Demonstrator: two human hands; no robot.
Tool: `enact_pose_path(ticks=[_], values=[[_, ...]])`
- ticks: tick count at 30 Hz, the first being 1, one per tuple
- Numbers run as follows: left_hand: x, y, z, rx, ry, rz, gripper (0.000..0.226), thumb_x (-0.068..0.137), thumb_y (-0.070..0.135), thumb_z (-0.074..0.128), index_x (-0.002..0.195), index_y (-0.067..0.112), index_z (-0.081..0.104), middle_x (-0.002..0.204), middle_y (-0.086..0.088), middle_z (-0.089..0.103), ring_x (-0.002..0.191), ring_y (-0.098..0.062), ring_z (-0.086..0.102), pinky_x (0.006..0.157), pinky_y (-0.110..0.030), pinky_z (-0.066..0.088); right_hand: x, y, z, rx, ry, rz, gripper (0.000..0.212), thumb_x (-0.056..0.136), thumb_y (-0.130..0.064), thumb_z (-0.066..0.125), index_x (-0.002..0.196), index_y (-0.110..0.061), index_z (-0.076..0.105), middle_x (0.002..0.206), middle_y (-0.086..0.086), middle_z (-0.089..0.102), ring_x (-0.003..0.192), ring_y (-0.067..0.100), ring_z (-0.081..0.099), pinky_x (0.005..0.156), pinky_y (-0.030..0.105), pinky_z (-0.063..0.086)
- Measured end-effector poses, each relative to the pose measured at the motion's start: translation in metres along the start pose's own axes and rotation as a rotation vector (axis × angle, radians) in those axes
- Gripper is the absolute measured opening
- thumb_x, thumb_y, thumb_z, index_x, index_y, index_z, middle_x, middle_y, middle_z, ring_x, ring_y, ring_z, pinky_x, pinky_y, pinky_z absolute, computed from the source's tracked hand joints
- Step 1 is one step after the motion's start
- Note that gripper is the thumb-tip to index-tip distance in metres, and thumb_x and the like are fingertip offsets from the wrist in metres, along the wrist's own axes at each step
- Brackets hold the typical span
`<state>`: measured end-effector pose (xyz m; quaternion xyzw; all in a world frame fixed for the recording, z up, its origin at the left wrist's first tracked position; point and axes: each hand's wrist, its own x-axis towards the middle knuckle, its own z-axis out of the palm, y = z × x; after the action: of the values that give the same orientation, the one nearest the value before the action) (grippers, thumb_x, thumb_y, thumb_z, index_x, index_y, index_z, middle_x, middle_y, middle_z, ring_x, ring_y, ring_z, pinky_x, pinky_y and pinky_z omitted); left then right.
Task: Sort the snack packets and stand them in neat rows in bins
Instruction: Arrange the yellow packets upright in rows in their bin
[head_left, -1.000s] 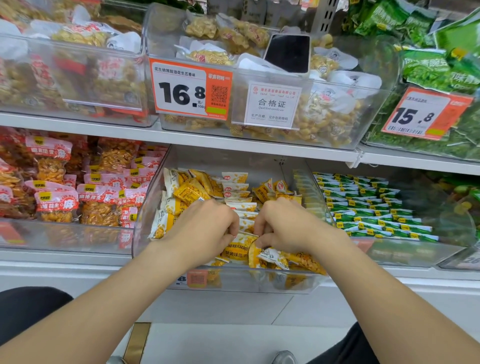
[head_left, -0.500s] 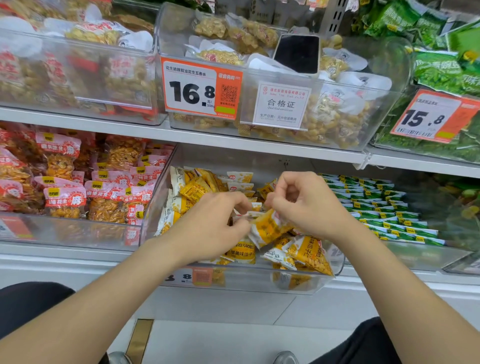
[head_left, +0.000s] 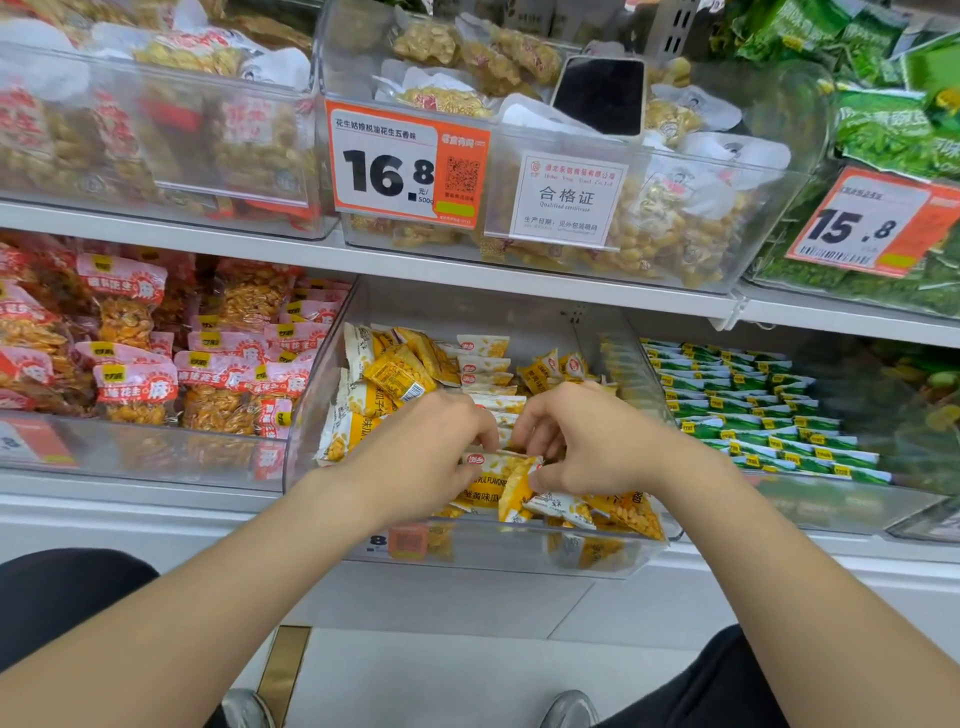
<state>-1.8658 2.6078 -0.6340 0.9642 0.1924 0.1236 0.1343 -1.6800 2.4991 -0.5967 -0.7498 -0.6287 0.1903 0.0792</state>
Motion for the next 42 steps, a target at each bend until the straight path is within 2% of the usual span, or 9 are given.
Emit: enact_pose_path(ticks=[7,10,15,20,24,29,34,38,42], values=[[0.003,-0.004,-0.006,-0.114,-0.140,-0.019,0.047,0.082,0.028,0.064,0.127,0.038,0.068,0.122,0.010,0.061,0.120,-0.014,0.049,0.105,-0.032,0.042,-0.003,-0.007,-0.007,0.001,0.119,-0.063,0.008,0.084,-0.022,0.087,0.084,-0.025,0.079,0.066,-0.015,0.074,0.070,-0.004,0.071,0.087,0.023,0.047],[0.002,0.001,-0.008,-0.251,-0.087,-0.050,0.033,0.081,0.043,0.072,0.113,0.037,0.072,0.104,0.016,0.065,0.102,-0.003,0.058,0.088,-0.027,0.049,-0.005,-0.011,-0.009,-0.022,0.264,-0.127,0.006,0.087,-0.030,0.083,0.084,-0.028,0.079,0.066,-0.018,0.072,0.074,-0.003,0.070,0.095,0.025,0.044],[0.004,0.003,-0.011,-0.415,0.039,-0.082,0.031,0.081,0.055,0.083,0.101,0.036,0.069,0.093,0.017,0.071,0.090,0.002,0.067,0.075,-0.017,0.054,-0.011,-0.018,-0.016,0.275,0.446,-0.203,0.007,0.089,-0.021,0.084,0.084,-0.026,0.082,0.074,-0.011,0.076,0.075,0.005,0.072,0.073,0.021,0.056],[-0.001,0.005,-0.017,-0.367,0.047,-0.050,0.035,0.088,0.054,0.077,0.117,0.036,0.069,0.103,0.020,0.069,0.095,0.000,0.064,0.073,-0.017,0.045,-0.010,-0.018,-0.015,0.524,0.402,-0.256,0.007,0.091,-0.012,0.083,0.095,-0.017,0.079,0.082,0.002,0.078,0.079,0.015,0.075,0.079,0.035,0.063],[0.001,0.003,-0.021,-0.497,0.116,-0.135,0.029,0.084,0.047,0.084,0.083,0.020,0.074,0.080,0.005,0.075,0.073,-0.007,0.068,0.065,-0.023,0.053,-0.009,-0.011,-0.016,0.716,0.414,-0.246,0.023,0.091,-0.017,0.083,0.110,-0.014,0.072,0.088,0.007,0.077,0.083,0.022,0.075,0.080,0.034,0.062],[-0.003,0.002,-0.028,-0.659,0.144,-0.244,0.029,0.068,0.038,0.096,0.085,0.020,0.080,0.073,0.006,0.078,0.068,-0.008,0.076,0.066,-0.031,0.063,-0.011,-0.005,-0.016,0.617,0.182,-0.162,0.019,0.090,-0.022,0.083,0.108,-0.015,0.080,0.094,0.003,0.081,0.086,0.029,0.078,0.073,0.043,0.066],[-0.004,0.001,-0.031,-0.668,0.061,-0.314,0.046,0.059,0.033,0.102,0.096,0.026,0.075,0.082,0.000,0.078,0.072,-0.015,0.076,0.069,-0.029,0.064,-0.007,-0.004,-0.012,0.541,0.213,-0.142,0.009,0.094,-0.019,0.079,0.103,-0.017,0.080,0.089,0.004,0.080,0.083,0.027,0.077,0.074,0.050,0.065],[-0.005,0.001,-0.034,-0.638,0.116,-0.331,0.044,0.057,0.032,0.104,0.090,0.025,0.077,0.076,0.003,0.078,0.070,-0.013,0.076,0.072,-0.038,0.066,-0.007,-0.003,-0.012,0.549,0.159,-0.189,0.016,0.092,-0.023,0.082,0.107,-0.021,0.080,0.094,0.001,0.081,0.086,0.020,0.078,0.080,0.044,0.065],[-0.006,0.001,-0.036,-0.605,0.129,-0.324,0.043,0.054,0.039,0.104,0.085,0.026,0.076,0.074,0.003,0.077,0.070,-0.012,0.076,0.071,-0.035,0.065,-0.006,-0.003,-0.013,0.456,0.126,-0.206,0.006,0.093,-0.026,0.082,0.098,-0.023,0.081,0.084,-0.001,0.079,0.073,0.018,0.074,0.066,0.041,0.062]])
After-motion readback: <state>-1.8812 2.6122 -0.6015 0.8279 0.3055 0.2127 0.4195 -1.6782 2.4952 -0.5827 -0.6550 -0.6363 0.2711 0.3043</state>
